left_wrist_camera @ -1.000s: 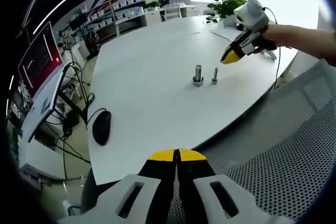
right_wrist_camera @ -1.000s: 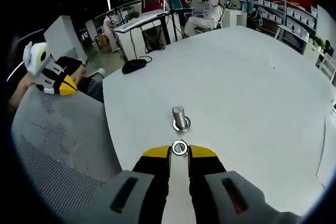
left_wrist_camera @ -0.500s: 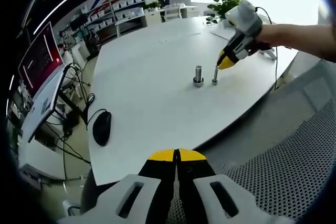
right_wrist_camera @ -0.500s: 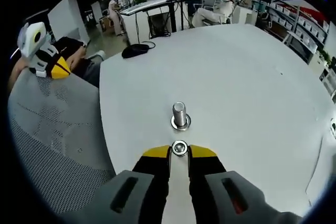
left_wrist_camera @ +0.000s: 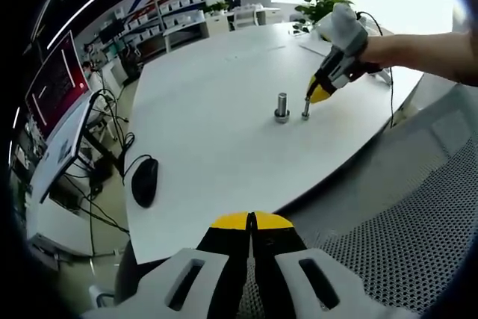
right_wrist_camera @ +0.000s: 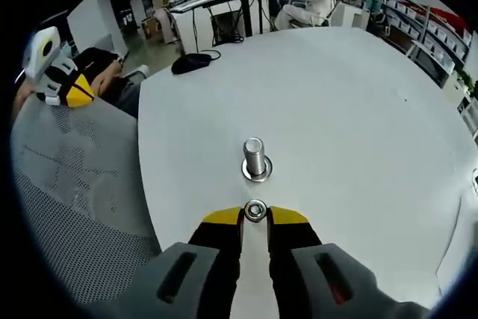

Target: Place the washer onto the threaded stud by aligning its center hole with the stud, sliding it down to the base, and recovering from edge contact or off-axis alignment until the washer reaches the visible bottom stop.

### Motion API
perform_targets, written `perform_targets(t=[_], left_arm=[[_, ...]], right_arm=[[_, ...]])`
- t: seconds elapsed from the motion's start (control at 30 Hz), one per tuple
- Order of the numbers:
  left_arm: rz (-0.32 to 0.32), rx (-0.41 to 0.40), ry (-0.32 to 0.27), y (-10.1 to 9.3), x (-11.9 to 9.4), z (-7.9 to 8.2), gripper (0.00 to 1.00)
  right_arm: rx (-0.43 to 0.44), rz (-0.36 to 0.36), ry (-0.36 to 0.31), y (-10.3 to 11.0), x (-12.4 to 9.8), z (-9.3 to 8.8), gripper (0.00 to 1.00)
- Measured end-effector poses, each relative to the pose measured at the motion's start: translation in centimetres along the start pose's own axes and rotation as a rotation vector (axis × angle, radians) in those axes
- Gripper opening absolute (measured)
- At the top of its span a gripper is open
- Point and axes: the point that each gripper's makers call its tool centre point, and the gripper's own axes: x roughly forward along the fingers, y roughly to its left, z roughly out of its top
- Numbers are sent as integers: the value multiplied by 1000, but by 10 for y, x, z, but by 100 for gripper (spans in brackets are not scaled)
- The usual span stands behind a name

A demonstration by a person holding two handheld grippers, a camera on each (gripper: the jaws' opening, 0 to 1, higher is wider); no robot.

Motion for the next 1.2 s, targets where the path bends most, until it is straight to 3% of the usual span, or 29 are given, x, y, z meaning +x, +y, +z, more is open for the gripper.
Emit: perform_targets(t=[0.4, 0.47, 0.6, 0.77, 1.0, 1.1, 1.2], left_arm=[[0, 1, 2, 0, 0, -1, 0], [-1, 1, 3, -1, 0, -1, 0], [-4, 2, 1, -1, 0, 0, 0], [-11, 6, -4, -2, 0, 1, 0], [-43, -6, -30, -7, -2, 5, 0], [-72, 8, -29, -11, -2, 4, 0], [-85, 22, -65, -14, -4, 9, 0]], right_arm=[[-53, -16, 102, -3, 30, -20, 15], [-123, 3, 108, -2, 30, -21, 16], [-68, 2, 124, 2, 24, -25, 42], [-43, -5, 86, 5, 2, -22, 48], [33, -13, 15, 21, -52, -18, 65], [35, -27, -18, 31, -75, -16, 65], [74, -54, -88, 40, -97, -10, 67]])
